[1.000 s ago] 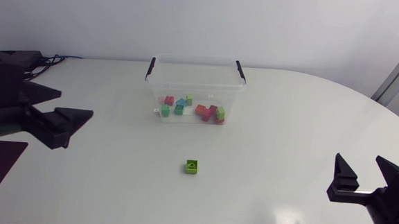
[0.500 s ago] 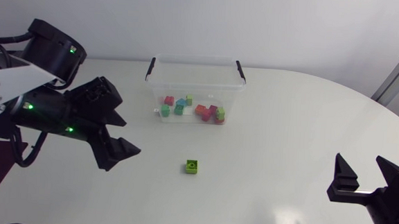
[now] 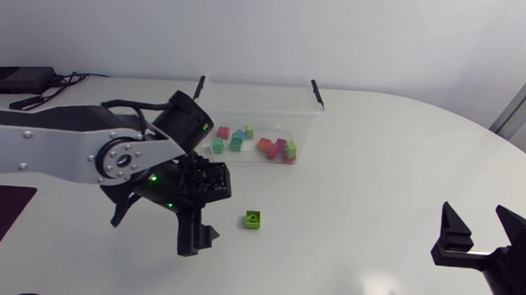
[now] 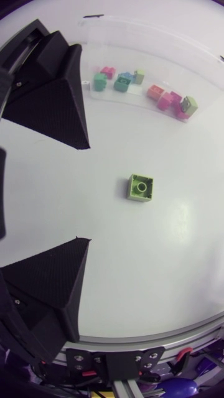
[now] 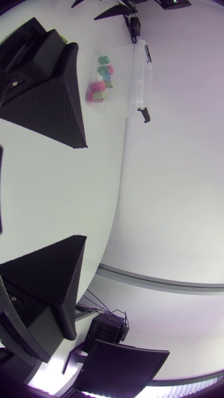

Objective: Place the duplo bricks in the container

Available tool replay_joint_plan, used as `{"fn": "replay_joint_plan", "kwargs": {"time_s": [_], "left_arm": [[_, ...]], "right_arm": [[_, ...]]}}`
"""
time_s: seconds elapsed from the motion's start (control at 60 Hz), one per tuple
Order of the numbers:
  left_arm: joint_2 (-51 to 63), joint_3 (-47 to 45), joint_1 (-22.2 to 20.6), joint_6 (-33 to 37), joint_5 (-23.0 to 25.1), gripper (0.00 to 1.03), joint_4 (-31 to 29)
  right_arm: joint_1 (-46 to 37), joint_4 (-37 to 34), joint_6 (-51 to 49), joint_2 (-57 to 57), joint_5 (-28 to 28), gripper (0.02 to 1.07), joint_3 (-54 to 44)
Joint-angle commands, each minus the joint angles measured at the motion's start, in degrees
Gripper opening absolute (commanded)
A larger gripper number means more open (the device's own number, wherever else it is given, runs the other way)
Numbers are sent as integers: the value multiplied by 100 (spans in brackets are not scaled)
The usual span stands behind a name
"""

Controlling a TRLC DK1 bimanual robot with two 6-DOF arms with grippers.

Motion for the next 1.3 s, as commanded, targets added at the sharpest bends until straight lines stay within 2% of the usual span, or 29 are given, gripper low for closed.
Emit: {"fn": "replay_joint_plan", "kwargs": {"time_s": [0.0,0.2,0.433,0.667,0.733,0.967,1.05,1.1,1.15,1.283], "left_arm": [[524,376,-42,357,-36,99,65],[1253,789,-165,708,-9,99,65],[2053,1317,-429,691,149,99,65],[2440,1756,-438,673,184,99,30],[2458,1765,-464,673,184,91,21],[2897,2037,-446,893,175,87,-410],[2959,2169,-429,910,290,76,-568],[3011,2222,-429,928,325,75,-656],[3038,2275,-411,1025,413,68,-788],[3055,2468,-402,1157,641,42,-1227]], "right_arm": [[-35,-164,-81,-52,28,103,-32],[-35,-164,-81,-52,28,103,-32],[-35,-164,-81,-52,28,103,-32],[-35,-164,-81,-52,28,103,-32],[-35,-164,-81,-52,28,103,-32],[-35,-164,-81,-52,28,103,-32],[-35,-164,-81,-52,28,103,-32],[-35,-164,-81,-52,28,103,-32],[-35,-164,-81,-52,28,103,-32],[-35,-164,-81,-52,28,103,-32]]}}
